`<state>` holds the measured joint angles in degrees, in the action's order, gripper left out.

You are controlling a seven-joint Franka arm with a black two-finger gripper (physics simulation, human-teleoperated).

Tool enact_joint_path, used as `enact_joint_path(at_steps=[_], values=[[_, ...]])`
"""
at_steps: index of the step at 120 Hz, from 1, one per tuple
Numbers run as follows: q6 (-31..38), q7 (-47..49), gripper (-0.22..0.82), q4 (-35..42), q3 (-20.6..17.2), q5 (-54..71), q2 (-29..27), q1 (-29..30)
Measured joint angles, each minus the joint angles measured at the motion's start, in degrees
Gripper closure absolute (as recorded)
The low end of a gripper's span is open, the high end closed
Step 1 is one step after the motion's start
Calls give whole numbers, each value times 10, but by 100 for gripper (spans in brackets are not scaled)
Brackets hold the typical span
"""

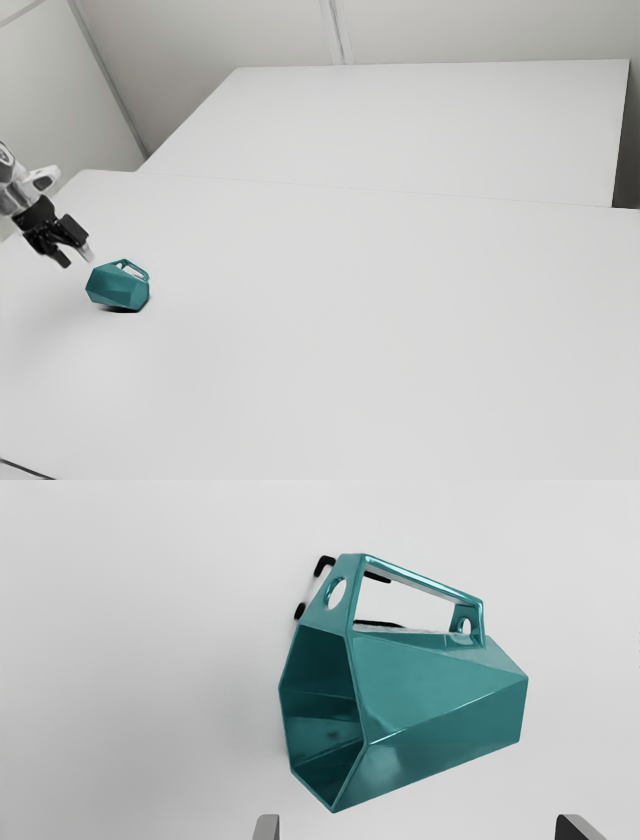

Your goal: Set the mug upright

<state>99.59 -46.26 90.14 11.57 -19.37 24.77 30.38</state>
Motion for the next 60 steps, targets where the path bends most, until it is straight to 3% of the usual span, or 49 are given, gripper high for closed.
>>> enact_joint_path(at_steps=[60], values=[[-80,-113,1,-47,-28,-119,86,61]])
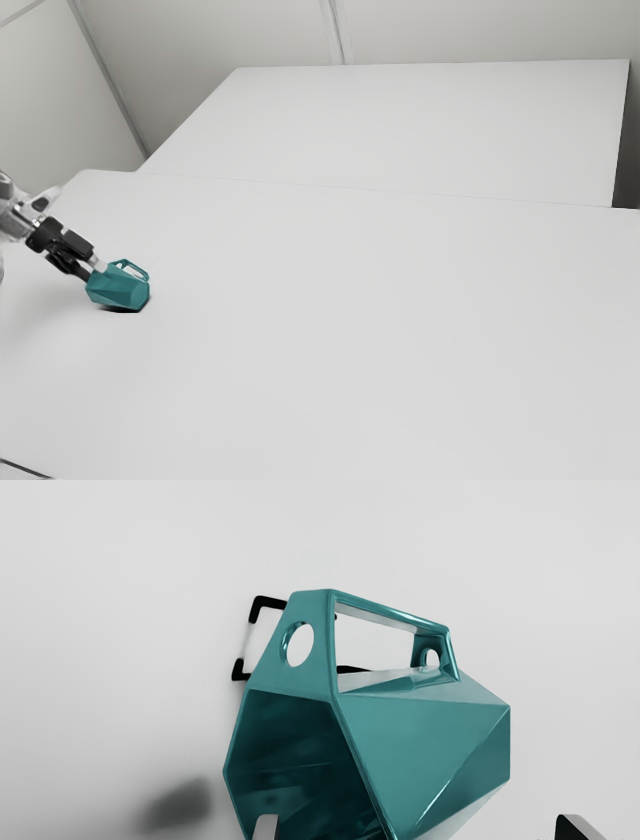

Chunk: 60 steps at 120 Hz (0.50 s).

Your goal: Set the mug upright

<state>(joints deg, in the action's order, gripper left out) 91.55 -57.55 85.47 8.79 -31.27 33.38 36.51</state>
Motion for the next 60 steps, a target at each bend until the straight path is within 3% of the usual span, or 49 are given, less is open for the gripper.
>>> enact_joint_path(at_steps=[29,60], values=[[-25,-35,12,0,-12,-41,20,20],[-43,-60,37,0,-15,-73,25,30]])
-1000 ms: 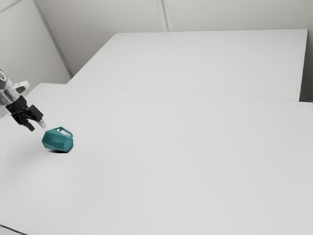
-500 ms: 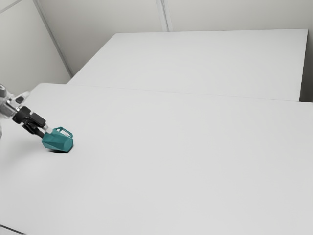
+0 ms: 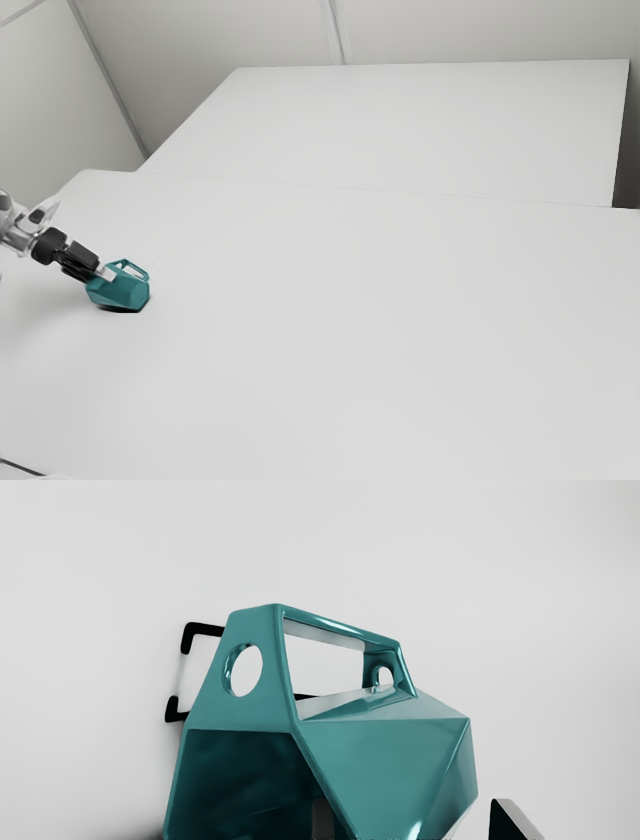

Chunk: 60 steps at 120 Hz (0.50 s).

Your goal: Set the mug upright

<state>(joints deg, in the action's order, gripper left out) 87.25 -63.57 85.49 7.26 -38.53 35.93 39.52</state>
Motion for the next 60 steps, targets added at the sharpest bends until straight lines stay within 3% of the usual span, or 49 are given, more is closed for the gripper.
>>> enact_joint_path(at_steps=[21,42,60], values=[[-15,-15,47,0,-1,-25,-1,5],[-26,-29,65,0,-4,-44,-1,6],[-33,-38,72,0,-6,-56,-1,6]])
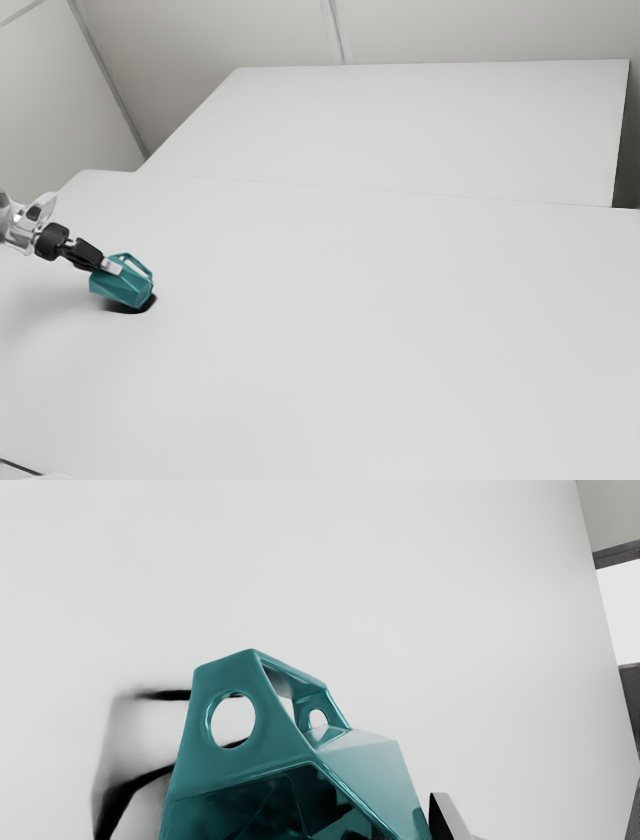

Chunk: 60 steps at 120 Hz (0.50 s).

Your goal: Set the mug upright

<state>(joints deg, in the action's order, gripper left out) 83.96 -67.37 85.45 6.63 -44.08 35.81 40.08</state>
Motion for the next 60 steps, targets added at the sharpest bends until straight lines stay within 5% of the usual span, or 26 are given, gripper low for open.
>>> enact_joint_path(at_steps=[60], values=[[-2,-26,78,8,2,-6,-51,-36]])
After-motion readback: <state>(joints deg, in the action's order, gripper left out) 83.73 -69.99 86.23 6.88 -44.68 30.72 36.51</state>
